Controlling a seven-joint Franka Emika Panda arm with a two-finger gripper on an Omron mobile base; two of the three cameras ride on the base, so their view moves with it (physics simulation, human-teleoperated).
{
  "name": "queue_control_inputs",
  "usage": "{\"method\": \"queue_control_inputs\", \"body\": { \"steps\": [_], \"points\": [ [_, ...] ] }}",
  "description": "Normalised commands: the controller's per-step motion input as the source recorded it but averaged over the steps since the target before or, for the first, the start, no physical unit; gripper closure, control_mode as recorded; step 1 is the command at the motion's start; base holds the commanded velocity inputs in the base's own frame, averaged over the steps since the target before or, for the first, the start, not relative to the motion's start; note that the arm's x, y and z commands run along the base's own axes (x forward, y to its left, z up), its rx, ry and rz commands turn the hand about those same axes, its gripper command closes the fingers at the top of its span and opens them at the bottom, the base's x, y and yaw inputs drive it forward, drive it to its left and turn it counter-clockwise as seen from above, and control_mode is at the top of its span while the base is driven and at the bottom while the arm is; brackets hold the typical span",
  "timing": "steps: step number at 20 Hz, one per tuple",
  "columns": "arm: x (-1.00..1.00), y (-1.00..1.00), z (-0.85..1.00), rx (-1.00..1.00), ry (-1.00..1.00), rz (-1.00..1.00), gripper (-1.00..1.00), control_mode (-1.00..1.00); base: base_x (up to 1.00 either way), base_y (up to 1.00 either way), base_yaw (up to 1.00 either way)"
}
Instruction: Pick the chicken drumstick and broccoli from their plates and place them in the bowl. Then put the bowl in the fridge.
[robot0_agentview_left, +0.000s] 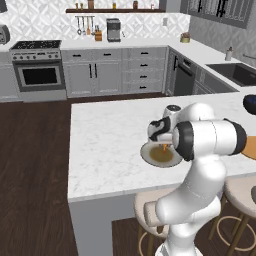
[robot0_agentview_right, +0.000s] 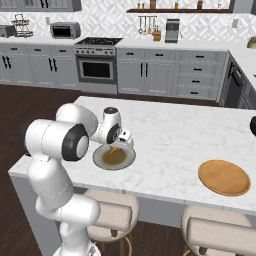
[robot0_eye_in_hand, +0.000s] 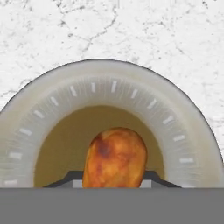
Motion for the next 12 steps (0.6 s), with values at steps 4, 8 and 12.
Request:
{"method": "queue_control_inputs", "body": {
  "steps": [4,8,12],
  "points": [
    [-0.55,0.0,1.0,0.06,0.19,-0.11,1.0,-1.0,0.0,0.0,0.0],
    [-0.94,0.08,1.0,0.04,0.07,-0.08,1.0,-1.0,0.0,0.0,0.0],
    [-1.0,0.15,1.0,0.09,-0.01,-0.07,1.0,-1.0,0.0,0.0,0.0]
  ]
}}
